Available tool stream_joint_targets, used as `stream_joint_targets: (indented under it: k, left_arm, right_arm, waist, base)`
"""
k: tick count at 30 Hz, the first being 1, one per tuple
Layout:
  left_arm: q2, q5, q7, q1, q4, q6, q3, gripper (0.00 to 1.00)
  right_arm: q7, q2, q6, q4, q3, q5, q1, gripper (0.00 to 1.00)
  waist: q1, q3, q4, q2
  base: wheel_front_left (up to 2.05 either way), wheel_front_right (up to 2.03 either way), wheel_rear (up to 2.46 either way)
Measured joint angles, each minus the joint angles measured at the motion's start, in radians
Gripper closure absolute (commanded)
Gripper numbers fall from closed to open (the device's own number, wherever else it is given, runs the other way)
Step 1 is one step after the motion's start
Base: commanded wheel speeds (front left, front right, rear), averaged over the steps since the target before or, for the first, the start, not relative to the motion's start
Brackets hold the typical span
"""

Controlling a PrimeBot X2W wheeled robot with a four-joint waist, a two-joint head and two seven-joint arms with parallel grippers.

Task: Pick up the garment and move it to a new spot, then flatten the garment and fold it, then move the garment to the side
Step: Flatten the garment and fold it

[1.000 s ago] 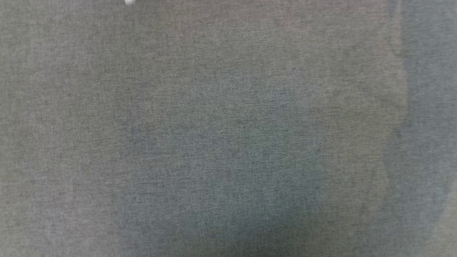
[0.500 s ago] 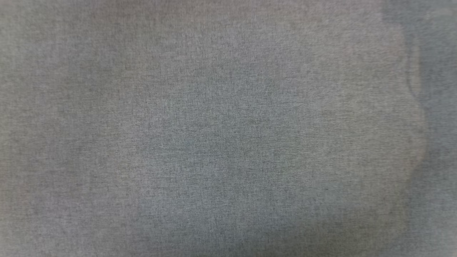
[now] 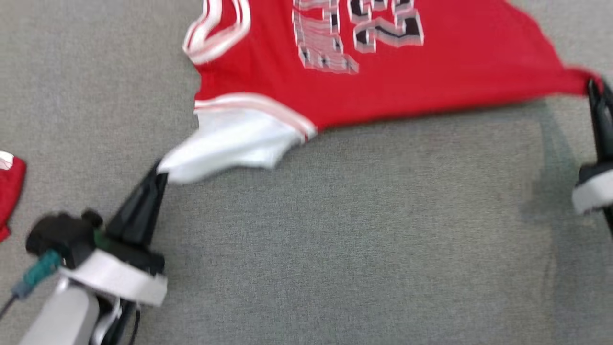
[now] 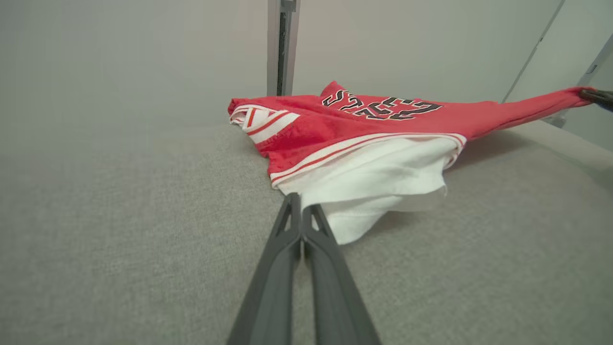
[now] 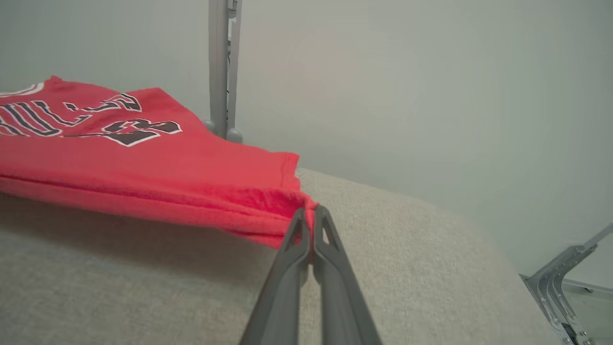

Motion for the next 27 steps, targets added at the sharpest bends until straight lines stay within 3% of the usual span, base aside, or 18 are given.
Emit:
stream_joint_targets:
  k: [6, 17, 27]
  left_arm:
    - [-0.027, -0.063, 0.000, 0.220, -0.039, 0.001, 0.003, 1.00]
    - [0.001, -0.110, 0.117, 0.454, -0.230, 0.056, -0.048, 1.00]
    - [0.041, -0.193, 0.244, 0.599, -0.449, 0.112, -0.060, 1.00]
  right_arm:
    - [0.000, 0.041, 0.000, -0.022, -0.066, -0.022, 0.202, 1.00]
    - [0.000, 0.088, 0.000, -0.141, -0.172, -0.053, 0.467, 1.00]
    - [0.000, 0.032, 0.000, -0.227, -0.201, -0.034, 0.655, 1.00]
  waist:
    - [0.0000, -0.084, -0.016, 0.0000]
    - [0.0000, -0.172, -0.032, 0.0000]
    - [0.0000, -0.198, -0.025, 0.0000]
  base:
    - [0.00, 0.00, 0.00]
    - [0.00, 0.00, 0.00]
    - [0.00, 0.00, 0.00]
